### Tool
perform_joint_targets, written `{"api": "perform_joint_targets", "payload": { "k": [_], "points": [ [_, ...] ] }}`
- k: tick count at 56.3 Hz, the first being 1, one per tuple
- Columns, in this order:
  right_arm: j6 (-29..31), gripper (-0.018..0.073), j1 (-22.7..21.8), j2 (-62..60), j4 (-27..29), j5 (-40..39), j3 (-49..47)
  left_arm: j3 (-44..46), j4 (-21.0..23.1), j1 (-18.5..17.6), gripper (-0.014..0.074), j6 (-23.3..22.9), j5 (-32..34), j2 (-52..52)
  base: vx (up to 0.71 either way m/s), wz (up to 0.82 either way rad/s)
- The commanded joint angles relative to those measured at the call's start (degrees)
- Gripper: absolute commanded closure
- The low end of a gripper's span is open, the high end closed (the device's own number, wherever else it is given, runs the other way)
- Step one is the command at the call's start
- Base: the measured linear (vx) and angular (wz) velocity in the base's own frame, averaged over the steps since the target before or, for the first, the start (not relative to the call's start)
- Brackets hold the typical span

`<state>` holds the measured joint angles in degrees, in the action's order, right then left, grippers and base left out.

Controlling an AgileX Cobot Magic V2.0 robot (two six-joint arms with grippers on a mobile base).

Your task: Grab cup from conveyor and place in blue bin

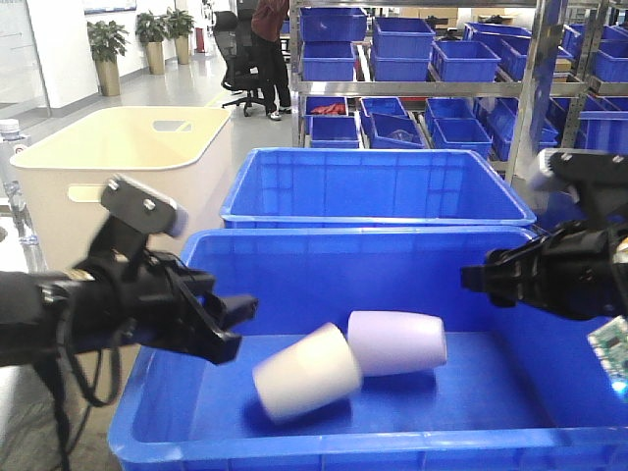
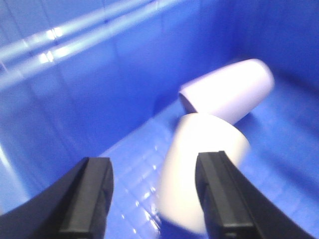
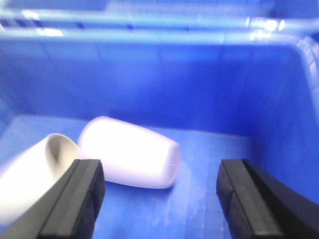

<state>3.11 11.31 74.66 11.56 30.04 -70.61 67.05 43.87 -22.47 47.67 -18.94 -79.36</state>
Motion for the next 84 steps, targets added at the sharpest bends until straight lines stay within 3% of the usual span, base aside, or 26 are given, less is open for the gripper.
{"api": "perform_joint_targets", "payload": {
  "k": [1,18,29,64,70,76,84],
  "points": [
    [0.0,0.004,-0.1,-3.6,0.2,-4.4,-1.9,1.9,1.7,-0.4,0.0157,-0.2,3.3,5.6,0.0,0.0],
    [0.0,0.0103,-0.1,-6.3,0.2,-4.3,-1.9,1.9,1.6,-0.1,0.0367,-0.2,3.7,17.7,0.0,0.0],
    [0.0,0.0131,-0.1,-6.3,0.2,-4.4,-1.9,1.9,1.6,-0.1,0.0451,-0.1,3.9,20.5,0.0,0.0],
    [0.0,0.0157,-0.1,-6.2,0.2,-4.4,-1.9,1.9,1.4,-0.1,0.0461,-0.2,4.0,20.1,0.0,0.0],
    [0.0,0.0157,-0.1,-6.2,0.2,-4.4,-1.9,1.4,-4.8,-0.1,0.0461,-3.5,6.0,20.9,0.0,0.0],
    [0.0,0.0157,-0.1,-6.2,0.2,-4.4,-1.9,-3.1,-14.7,-0.1,0.0461,-15.1,9.6,25.8,0.0,0.0],
    [0.0,0.0157,-0.1,-6.2,0.2,-4.4,-1.9,-15.9,-29.8,-0.1,0.0461,-31.2,18.5,36.3,0.0,0.0]
  ]
}}
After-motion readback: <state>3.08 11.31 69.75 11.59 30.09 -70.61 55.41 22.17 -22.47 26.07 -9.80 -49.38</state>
